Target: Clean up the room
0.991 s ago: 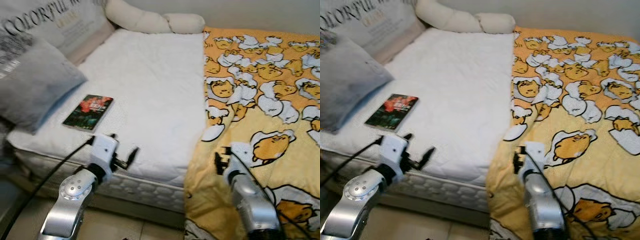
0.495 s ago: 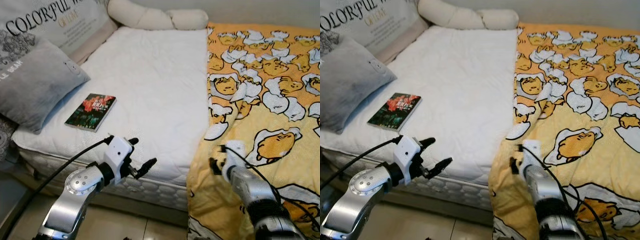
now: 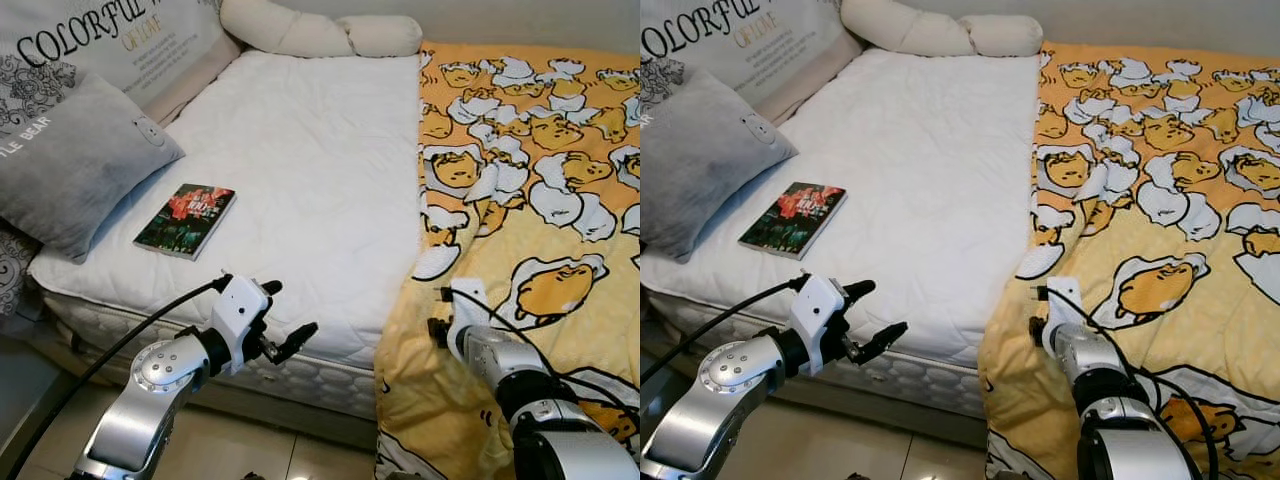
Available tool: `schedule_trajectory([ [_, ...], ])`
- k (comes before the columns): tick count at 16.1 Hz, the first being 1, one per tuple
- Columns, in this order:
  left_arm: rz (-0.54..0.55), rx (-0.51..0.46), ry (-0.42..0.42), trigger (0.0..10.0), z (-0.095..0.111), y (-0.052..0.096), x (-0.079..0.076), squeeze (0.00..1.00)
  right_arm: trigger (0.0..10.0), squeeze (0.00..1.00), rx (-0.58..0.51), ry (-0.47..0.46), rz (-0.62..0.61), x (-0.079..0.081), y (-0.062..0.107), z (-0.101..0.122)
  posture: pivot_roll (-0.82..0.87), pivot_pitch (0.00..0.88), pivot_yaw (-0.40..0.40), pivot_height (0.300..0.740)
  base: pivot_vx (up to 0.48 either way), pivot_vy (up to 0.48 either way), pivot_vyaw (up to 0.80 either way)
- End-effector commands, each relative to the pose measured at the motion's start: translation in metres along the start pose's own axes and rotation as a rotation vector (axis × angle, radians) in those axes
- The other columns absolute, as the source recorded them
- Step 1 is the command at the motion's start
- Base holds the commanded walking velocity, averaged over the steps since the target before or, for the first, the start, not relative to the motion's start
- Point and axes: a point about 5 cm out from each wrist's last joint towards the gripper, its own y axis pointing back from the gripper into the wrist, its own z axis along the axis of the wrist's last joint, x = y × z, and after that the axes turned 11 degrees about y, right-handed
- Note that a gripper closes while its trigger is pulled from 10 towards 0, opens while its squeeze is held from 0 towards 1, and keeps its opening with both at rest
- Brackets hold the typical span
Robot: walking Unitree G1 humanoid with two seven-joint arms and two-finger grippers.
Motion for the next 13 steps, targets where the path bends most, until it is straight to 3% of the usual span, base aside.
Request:
schedule_trajectory([
  [1,0.0,0.003,-0.007,10.0,0.0017,0.0013,-0.0001,0.4,0.0,0.0,-0.019,-0.017,0.007,-0.0022,0.0001,0.0052,-0.02,0.002,0.026,0.74,0.0,0.0,0.0],
  [13,-0.013,0.004,-0.015,10.0,0.0035,-0.0015,-0.0007,0.39,0.0,0.0,-0.036,-0.099,0.002,-0.009,-0.0014,0.0003,-0.03,0.006,0.036,0.74,0.0,0.0,0.0],
])
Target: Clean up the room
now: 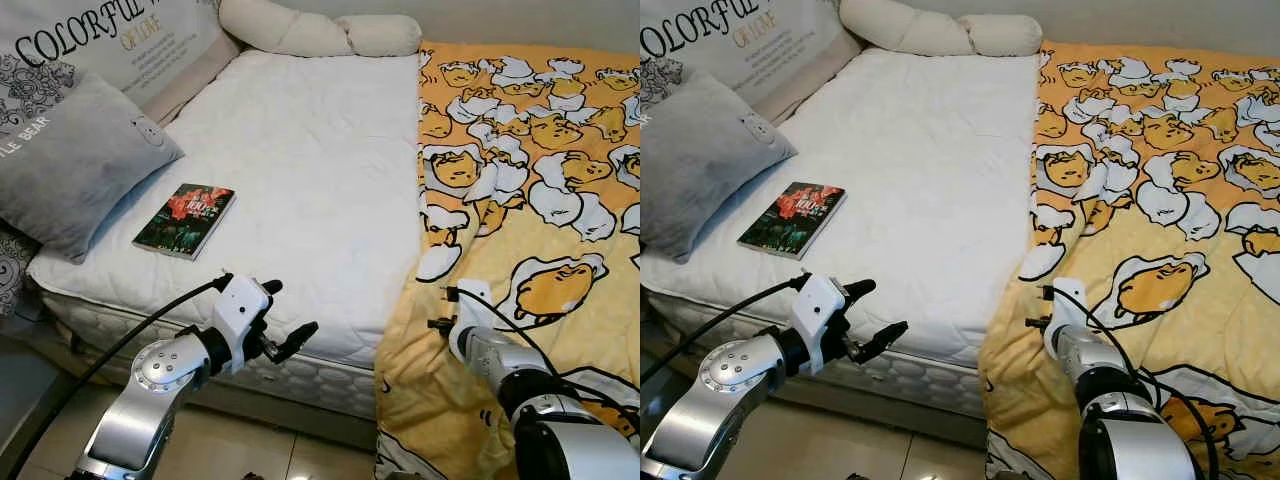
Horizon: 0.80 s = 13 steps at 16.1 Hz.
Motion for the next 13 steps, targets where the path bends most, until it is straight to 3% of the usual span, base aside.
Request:
schedule_trajectory([
  [1,-0.009,0.004,-0.013,10.0,0.002,-0.001,-0.001,0.39,0.0,0.0,-0.021,-0.027,-0.009,-0.007,0.001,0.004,-0.03,0.004,0.033,0.74,0.0,0.0,0.0],
  [9,-0.001,0.006,-0.012,10.0,-0.001,-0.001,-0.003,0.39,0.0,0.0,-0.046,-0.106,0.003,-0.031,0.011,-0.014,-0.04,0.0,0.016,0.74,0.0,0.0,0.0],
  [11,0.005,0.002,-0.006,10.0,-0.003,-0.001,-0.005,0.4,0.0,0.0,-0.016,-0.12,0.024,-0.041,0.023,-0.03,-0.04,0.0,0.001,0.74,0.0,0.0,0.0],
  [13,0.004,0.003,-0.002,10.0,-0.005,0.0,-0.007,0.4,0.0,0.0,0.05,-0.083,0.084,-0.04,0.033,-0.049,-0.05,0.0,-0.009,0.74,0.0,0.0,0.0],
])
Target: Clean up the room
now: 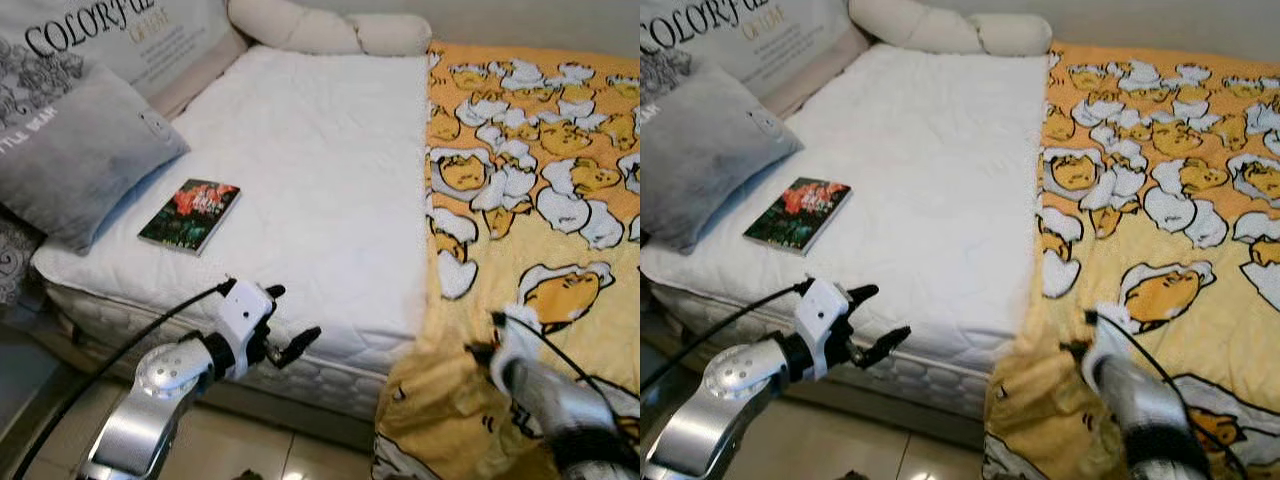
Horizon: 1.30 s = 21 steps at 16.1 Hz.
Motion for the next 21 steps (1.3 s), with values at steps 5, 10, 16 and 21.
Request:
schedule_trajectory([
  [5,-0.005,-0.006,-0.005,10.0,-0.001,-0.001,-0.007,0.39,0.0,0.0,0.096,0.044,-0.021,-0.005,0.017,-0.029,-0.06,0.0,-0.019,0.74,0.0,0.0,0.0],
  [10,0.003,0.0,-0.018,10.0,0.0,-0.002,-0.003,0.39,10.0,1.0,-0.134,0.01,0.159,0.032,0.022,-0.006,-0.06,0.0,-0.002,0.74,0.0,0.0,0.0],
  [16,0.001,0.002,-0.021,10.0,0.0,-0.002,-0.001,0.39,10.0,1.0,-0.244,-0.047,-0.119,-0.014,0.034,0.012,-0.07,0.0,0.004,0.74,0.0,0.0,0.0],
  [21,-0.021,-0.01,-0.029,10.0,0.006,-0.009,-0.002,0.39,10.0,1.0,-0.155,-0.071,-0.255,-0.032,0.019,0.01,-0.07,0.0,0.035,0.74,0.0,0.0,0.0],
])
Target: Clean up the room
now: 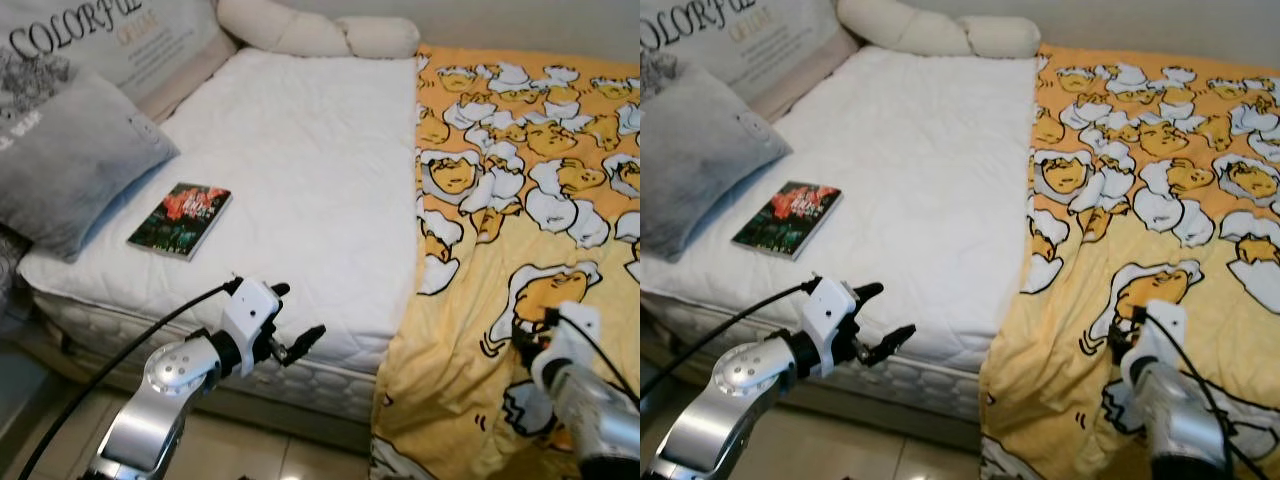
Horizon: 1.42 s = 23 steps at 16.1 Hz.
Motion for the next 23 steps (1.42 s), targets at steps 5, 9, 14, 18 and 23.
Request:
schedule_trajectory([
  [5,-0.032,0.01,-0.018,10.0,0.001,0.001,-0.003,0.39,10.0,0.0,0.188,0.041,-0.147,-0.011,-0.015,-0.014,-0.06,0.0,0.042,0.74,0.0,0.0,0.0],
  [9,-0.032,0.017,-0.01,10.0,-0.001,0.004,-0.005,0.39,1.6,0.0,0.196,-0.028,-0.157,-0.011,-0.017,-0.018,-0.05,0.0,0.038,0.74,0.0,0.0,0.0],
  [14,-0.032,0.016,-0.016,10.0,0.001,0.002,-0.004,0.38,0.0,0.0,0.175,-0.097,-0.125,-0.006,-0.021,-0.018,-0.05,0.0,0.042,0.74,0.0,0.0,0.0],
  [18,-0.028,0.017,-0.018,10.0,0.001,0.002,-0.003,0.38,0.0,0.0,0.171,-0.12,-0.12,-0.009,-0.022,-0.017,-0.05,0.0,0.042,0.74,0.0,0.0,0.0],
  [23,-0.031,0.017,-0.019,10.0,0.001,0.002,-0.003,0.38,0.0,0.0,0.166,-0.14,-0.114,-0.011,-0.023,-0.018,-0.05,0.0,0.041,0.74,0.0,0.0,0.0],
])
